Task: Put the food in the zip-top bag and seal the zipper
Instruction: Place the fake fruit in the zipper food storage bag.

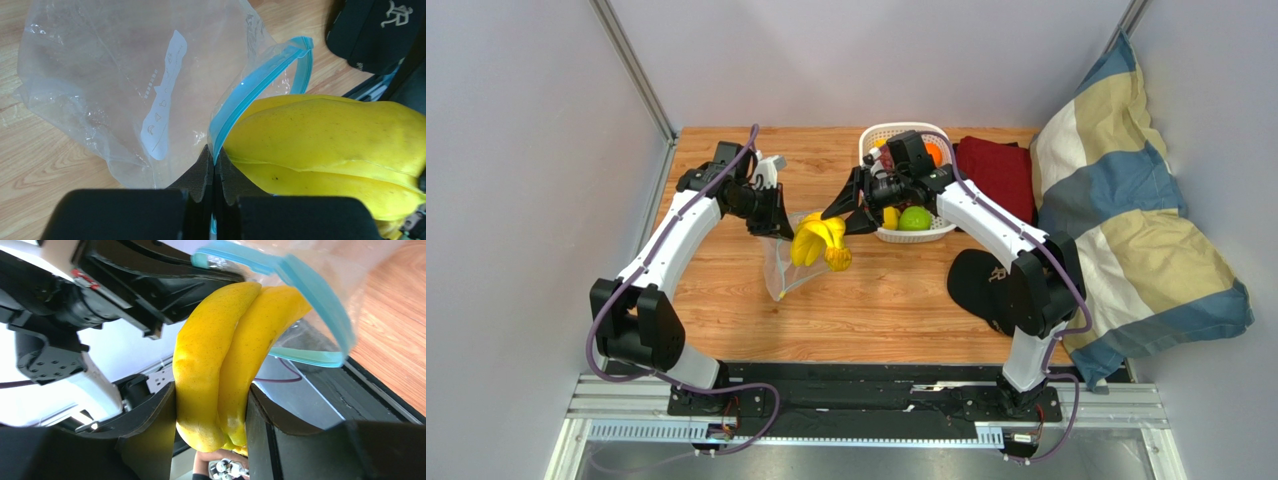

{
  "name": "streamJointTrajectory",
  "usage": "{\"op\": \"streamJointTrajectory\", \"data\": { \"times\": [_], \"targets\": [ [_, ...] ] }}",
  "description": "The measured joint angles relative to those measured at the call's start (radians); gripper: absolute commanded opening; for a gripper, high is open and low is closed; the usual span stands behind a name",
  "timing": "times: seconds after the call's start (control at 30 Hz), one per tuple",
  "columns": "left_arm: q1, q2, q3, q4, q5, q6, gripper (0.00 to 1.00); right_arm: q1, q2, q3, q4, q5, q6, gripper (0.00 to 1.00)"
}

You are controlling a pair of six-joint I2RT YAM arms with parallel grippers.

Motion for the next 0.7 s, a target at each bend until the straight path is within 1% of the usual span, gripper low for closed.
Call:
{"op": "streamJointTrajectory", "data": {
  "times": [0.1, 0.3, 0.6, 0.7],
  "targets": [
    [0.027, 0.0, 0.0, 0.007, 0.06, -0.027, 0.0, 0.013, -0.009, -0.005, -0.036, 0.059, -0.019, 0.0],
    [0.028, -0.011, -0.003, 0.036, 0.19, -0.089, 0.0, 0.014, -0.007, -0.023, -0.05, 0.156, -0.037, 0.0],
    [0.028, -0.084, -0.077, 0.18, 0.394, -0.241, 0.0, 0.003, -0.007, -0.006, 0.098, 0.188, 0.107, 0.0],
    [0.032, -0.091, -0.108, 0.227, 0.452, -0.278, 0.0, 0.01, -0.008, -0.068, 0.238, 0.153, 0.2, 0.0]
  ]
}}
